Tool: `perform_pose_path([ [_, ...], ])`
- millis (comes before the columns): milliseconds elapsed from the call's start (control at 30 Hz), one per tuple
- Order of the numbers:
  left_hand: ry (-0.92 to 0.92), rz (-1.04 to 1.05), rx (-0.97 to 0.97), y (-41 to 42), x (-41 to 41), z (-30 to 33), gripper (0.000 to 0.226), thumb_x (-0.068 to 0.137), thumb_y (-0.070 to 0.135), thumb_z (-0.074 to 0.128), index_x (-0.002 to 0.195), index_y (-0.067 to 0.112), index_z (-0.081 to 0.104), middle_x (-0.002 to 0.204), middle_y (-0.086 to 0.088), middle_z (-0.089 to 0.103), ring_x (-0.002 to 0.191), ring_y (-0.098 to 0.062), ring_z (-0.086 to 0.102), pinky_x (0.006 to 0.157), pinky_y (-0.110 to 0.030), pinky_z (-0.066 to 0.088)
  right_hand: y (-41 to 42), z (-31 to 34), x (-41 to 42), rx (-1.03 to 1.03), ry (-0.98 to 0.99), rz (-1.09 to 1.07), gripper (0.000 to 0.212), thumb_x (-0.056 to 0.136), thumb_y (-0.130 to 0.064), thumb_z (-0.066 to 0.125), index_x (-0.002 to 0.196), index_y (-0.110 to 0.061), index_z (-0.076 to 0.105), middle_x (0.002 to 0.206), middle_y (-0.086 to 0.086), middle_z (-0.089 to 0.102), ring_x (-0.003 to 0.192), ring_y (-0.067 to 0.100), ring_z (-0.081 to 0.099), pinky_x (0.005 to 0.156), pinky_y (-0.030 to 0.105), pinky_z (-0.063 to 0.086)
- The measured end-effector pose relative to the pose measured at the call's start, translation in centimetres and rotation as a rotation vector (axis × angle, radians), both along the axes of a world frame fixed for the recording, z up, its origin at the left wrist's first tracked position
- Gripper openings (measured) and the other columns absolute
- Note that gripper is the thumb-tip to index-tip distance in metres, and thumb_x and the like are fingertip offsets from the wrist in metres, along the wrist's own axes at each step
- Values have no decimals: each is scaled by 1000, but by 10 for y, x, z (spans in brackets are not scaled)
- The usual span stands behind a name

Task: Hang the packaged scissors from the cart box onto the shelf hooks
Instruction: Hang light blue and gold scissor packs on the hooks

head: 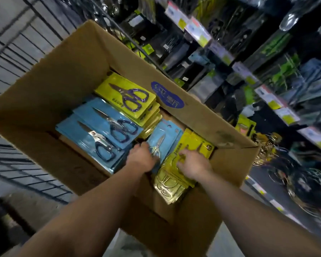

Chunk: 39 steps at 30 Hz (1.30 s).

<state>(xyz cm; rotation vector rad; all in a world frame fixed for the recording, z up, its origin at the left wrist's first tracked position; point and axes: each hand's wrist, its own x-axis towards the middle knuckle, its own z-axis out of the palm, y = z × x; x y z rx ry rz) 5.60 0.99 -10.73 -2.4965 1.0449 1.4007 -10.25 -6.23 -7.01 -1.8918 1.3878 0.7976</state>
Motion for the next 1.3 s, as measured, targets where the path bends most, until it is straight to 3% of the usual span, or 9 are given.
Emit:
perform_pose_path([
  [167, 42, 34, 46, -9, -4, -18, 79, 80, 45, 75, 138, 11, 36, 137, -17, 42, 126, -39, 45, 104, -45, 40, 0, -14, -4, 12, 3, -72, 41, 93, -37, 57, 133, -27, 54, 134, 6, 56, 123, 29, 52, 99, 35, 46],
  [333, -1, 82, 20, -10, -7, -22, 64, 80, 31, 76, 134, 14, 46, 132, -14, 45, 120, -35, 48, 103, -42, 42, -4, -20, -7, 5, -8, -88, 39, 94, -38, 55, 131, -28, 57, 133, 7, 56, 123, 29, 52, 100, 35, 45],
  [467, 57, 248, -91, -11, -7, -15, 41, 88, 19, 64, 127, 11, 54, 124, -16, 55, 109, -37, 57, 96, -40, 48, -5, -20, -9, 16, -12, -71, 40, 94, -39, 54, 131, -27, 57, 134, 7, 56, 123, 28, 52, 99, 34, 45],
  [600, 186, 410, -116, -11, 2, -2, 34, 93, 16, 61, 126, 10, 54, 118, -12, 64, 109, -32, 61, 95, -42, 50, -6, -18, -6, 51, -62, -129, 42, 95, -40, 54, 133, -23, 56, 135, 5, 58, 122, 29, 54, 98, 34, 46],
  [700, 285, 539, -149, -8, 5, 11, 27, 95, 16, 63, 121, 14, 58, 109, -5, 64, 100, -24, 62, 87, -37, 51, -6, -18, -1, 102, -161, -350, 44, 94, -45, 56, 130, -20, 58, 123, 2, 65, 111, 26, 61, 90, 31, 48],
  [800, 458, 654, -175, -5, 4, 24, 15, 94, 16, 65, 108, 20, 60, 107, -5, 69, 98, -27, 67, 92, -46, 54, -2, -18, 7, 216, -361, -753, 39, 89, -46, 64, 118, -21, 63, 104, -1, 68, 94, 21, 64, 88, 38, 54],
  [967, 637, 554, -116, 0, -7, 18, 23, 95, 17, 64, 117, 12, 67, 110, -10, 73, 101, -29, 70, 96, -44, 54, 2, -25, 11, 333, -578, -1120, 21, 86, -25, 73, 103, -14, 68, 104, 5, 75, 91, 25, 72, 88, 50, 57],
  [1133, 241, 393, -168, -4, -6, -17, 47, 95, 27, 61, 138, 9, 53, 136, -12, 58, 123, -29, 55, 109, -43, 42, 4, -32, -8, 163, -392, -1088, 15, 92, -18, 65, 107, -13, 64, 102, 2, 68, 87, 22, 65, 76, 31, 52],
  [1300, 30, 150, -146, -17, -2, -42, 52, 95, 30, 59, 142, 12, 44, 137, -17, 51, 126, -38, 47, 108, -45, 39, 6, -43, -18, 152, -304, -1123, 28, 90, -20, 68, 116, -10, 64, 112, 4, 69, 90, 24, 66, 76, 30, 52],
])
